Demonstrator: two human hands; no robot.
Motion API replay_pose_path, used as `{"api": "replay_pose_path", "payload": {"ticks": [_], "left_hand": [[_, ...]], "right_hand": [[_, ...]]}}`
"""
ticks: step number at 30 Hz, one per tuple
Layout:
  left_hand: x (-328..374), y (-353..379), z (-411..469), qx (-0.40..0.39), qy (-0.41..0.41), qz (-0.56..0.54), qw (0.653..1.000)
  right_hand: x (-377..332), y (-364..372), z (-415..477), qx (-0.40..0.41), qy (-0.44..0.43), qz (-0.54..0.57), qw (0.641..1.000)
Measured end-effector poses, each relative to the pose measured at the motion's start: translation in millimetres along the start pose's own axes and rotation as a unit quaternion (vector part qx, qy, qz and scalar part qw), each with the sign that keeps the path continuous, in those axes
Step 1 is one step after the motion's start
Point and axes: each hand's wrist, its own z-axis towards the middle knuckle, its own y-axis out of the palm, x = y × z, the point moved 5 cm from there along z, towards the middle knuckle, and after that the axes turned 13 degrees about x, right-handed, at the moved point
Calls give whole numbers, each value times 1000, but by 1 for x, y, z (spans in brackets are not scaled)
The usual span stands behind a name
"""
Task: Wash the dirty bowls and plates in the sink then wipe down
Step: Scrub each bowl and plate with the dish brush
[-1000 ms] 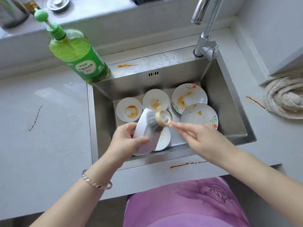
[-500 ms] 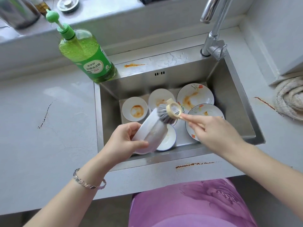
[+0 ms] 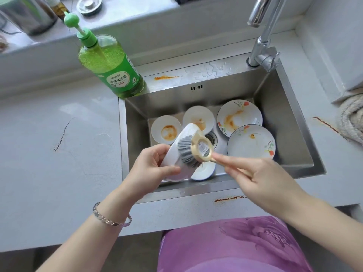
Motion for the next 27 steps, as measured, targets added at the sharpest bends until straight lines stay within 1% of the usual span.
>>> {"api": "replay_pose_path", "payload": {"ticks": [3,4,5,8,9,12,13,14,17,18,21,22,24,25,27], "left_hand": [[2,0,1,1,3,-4,1000],[3,1,1,-1,3,-9,1000],[4,3,1,0,3,-16,1000],[4,1,2,14,5,-41,999],[4,0,2,19,5,-47,999],[3,-2,3,22,3,-52,998],[3,-2,2,21,1,-52,998],[2,-1,1,20,0,-51,998],[1,-4,1,17,6,-50,999],[1,-5,1,15,8,-53,998],[1,-9,-3,1,4,-65,998],[1,-10,-4,-11,2,-67,998],[3,-10,-6,-42,-3,-66,997],[3,-9,-7,-58,-8,-65,996],[5,-6,-8,-86,-13,-66,994]], "right_hand": [[33,-1,18,46,70,-18,996],[39,0,20,58,74,-16,995],[35,2,18,61,63,-1,996],[4,12,2,60,-13,30,998],[2,13,0,66,-20,33,997],[29,11,15,85,51,40,994],[32,12,15,84,60,42,994],[29,13,12,79,52,47,994],[2,17,-2,59,-12,48,997],[5,16,0,57,-4,45,997],[42,3,22,65,107,22,992],[51,-4,27,77,130,17,988],[57,-11,36,89,142,69,983],[54,-12,40,78,138,102,982],[50,-3,44,22,139,158,977]]}}
